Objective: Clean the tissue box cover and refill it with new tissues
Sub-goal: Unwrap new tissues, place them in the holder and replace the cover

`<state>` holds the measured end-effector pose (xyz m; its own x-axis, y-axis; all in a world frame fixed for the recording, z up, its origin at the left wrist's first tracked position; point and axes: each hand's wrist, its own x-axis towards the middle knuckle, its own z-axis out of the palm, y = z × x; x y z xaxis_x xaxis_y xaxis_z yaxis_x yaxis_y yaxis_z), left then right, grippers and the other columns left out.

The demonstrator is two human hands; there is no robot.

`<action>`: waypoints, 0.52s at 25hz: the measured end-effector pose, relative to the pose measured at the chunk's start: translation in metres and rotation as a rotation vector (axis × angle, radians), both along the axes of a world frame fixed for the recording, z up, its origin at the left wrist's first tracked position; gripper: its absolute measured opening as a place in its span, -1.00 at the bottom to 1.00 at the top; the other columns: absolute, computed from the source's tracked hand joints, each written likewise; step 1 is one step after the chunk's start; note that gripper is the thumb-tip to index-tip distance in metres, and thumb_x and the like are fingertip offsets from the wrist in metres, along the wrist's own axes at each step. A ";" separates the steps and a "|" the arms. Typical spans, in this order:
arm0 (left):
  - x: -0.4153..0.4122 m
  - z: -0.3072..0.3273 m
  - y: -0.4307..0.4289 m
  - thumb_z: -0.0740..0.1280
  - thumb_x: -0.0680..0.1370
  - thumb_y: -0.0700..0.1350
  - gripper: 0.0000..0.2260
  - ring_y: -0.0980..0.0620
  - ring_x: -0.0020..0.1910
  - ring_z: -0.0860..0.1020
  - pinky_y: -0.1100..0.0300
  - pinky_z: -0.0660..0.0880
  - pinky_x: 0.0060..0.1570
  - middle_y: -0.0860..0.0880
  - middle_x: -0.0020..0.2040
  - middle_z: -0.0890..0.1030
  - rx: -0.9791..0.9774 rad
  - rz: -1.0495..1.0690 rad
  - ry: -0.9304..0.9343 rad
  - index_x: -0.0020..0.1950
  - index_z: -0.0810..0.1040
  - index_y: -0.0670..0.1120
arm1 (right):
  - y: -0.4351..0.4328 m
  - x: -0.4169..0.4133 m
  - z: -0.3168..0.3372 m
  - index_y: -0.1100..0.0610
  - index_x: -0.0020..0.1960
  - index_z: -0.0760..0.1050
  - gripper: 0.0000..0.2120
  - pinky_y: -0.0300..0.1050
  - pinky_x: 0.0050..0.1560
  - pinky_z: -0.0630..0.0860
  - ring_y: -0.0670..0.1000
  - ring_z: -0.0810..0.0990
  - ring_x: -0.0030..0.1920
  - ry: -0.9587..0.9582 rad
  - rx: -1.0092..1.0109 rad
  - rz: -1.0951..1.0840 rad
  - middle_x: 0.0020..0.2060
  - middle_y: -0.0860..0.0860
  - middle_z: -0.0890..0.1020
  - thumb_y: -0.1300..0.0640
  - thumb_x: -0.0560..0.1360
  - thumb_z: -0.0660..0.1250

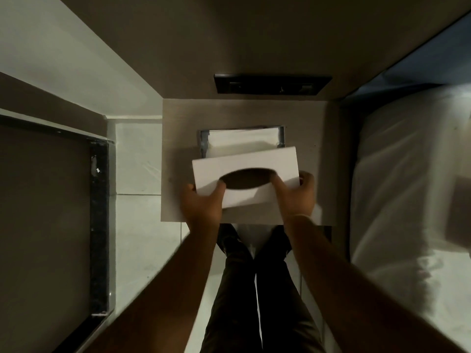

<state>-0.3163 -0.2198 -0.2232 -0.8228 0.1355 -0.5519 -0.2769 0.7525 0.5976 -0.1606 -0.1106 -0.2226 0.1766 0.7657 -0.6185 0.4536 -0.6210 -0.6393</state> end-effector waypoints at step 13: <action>-0.077 -0.020 0.072 0.64 0.42 0.10 -0.41 0.01 0.03 0.53 0.10 0.50 0.04 0.02 0.12 0.54 -0.013 -0.048 -0.212 0.31 0.45 -0.02 | 0.079 -0.053 -0.029 0.10 0.13 0.70 -0.43 -0.27 -0.29 0.44 -0.08 0.63 -0.18 -0.109 -0.077 0.174 -0.06 -0.02 0.72 -0.29 0.33 0.61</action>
<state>-0.3936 -0.1480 -0.2435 -0.6806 0.1631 -0.7142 -0.3594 0.7752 0.5195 -0.2134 -0.0318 -0.2517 0.1148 0.7414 -0.6611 0.6220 -0.5726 -0.5341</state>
